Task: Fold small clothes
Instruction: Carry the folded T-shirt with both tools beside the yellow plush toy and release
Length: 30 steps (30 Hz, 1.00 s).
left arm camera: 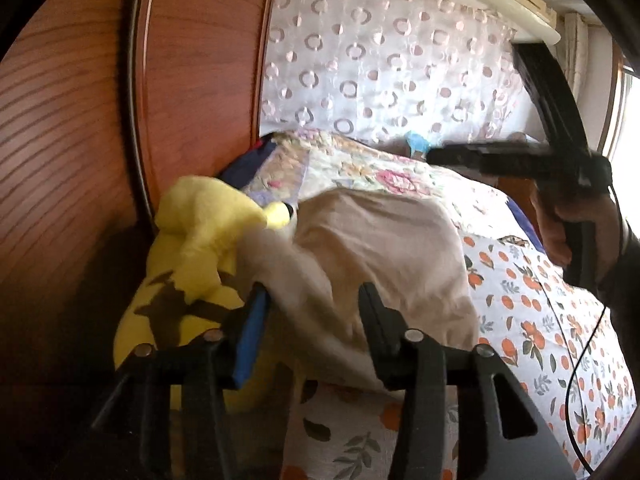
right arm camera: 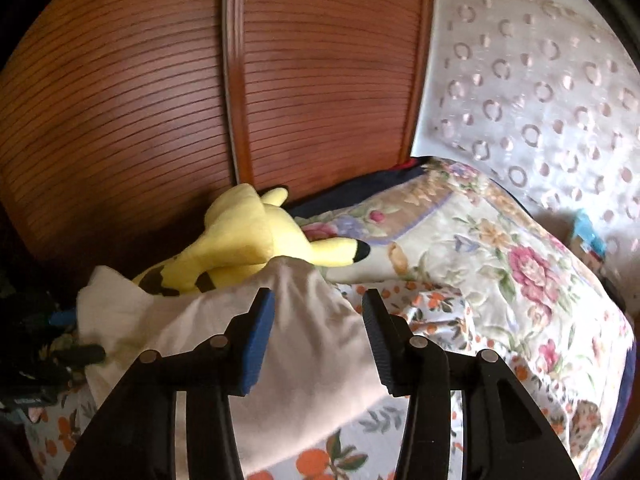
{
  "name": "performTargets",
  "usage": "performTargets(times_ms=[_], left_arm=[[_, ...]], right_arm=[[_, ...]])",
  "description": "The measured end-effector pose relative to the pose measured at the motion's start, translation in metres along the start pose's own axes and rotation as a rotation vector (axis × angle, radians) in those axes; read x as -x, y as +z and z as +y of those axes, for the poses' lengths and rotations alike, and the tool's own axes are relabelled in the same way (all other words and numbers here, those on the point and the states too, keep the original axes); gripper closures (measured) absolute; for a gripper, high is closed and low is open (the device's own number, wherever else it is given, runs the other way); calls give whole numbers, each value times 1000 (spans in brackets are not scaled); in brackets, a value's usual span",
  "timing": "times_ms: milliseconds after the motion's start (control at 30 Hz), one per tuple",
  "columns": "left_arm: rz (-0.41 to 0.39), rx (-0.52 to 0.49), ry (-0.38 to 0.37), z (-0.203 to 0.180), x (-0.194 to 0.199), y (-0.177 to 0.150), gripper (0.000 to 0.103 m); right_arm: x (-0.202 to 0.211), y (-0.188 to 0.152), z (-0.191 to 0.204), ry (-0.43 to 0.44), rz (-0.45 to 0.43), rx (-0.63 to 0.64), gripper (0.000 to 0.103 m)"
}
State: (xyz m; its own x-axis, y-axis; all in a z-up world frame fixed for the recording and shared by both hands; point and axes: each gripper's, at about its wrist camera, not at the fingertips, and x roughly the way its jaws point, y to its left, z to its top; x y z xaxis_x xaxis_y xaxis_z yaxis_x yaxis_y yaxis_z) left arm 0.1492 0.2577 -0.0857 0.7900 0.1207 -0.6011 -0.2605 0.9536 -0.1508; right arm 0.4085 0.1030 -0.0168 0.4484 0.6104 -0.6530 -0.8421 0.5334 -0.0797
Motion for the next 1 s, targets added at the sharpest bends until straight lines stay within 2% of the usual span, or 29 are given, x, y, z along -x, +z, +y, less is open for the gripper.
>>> performTargets(times_ms=[67,200,333,400,467,733,1000], left_arm=[[-24,-13,-2,-2,9,3,24],[-59,-55,16,-10,21,11,17],[-68,-78,10,-25,30,10,16],[-72,-94,0,-35,36,7,16],[-78,-115,-9,-47,42,5,16],[-73,-157,-72,-87,65,-13,16],[-83,-230,-156,-132,101,-32,16]], right_arm=[[13,-11,0,-18,-9,-35,56],[40,-33,8,-37,-38,-90,56],[74,-58,19,-63,-64,-126,56],[94,-72,25,-82,-76,-144,50],[113,-84,30,-105,-88,-166,39],[181,-133,53,-205,-103,-255,21],[245,-181,93,-300,-128,-324,17]])
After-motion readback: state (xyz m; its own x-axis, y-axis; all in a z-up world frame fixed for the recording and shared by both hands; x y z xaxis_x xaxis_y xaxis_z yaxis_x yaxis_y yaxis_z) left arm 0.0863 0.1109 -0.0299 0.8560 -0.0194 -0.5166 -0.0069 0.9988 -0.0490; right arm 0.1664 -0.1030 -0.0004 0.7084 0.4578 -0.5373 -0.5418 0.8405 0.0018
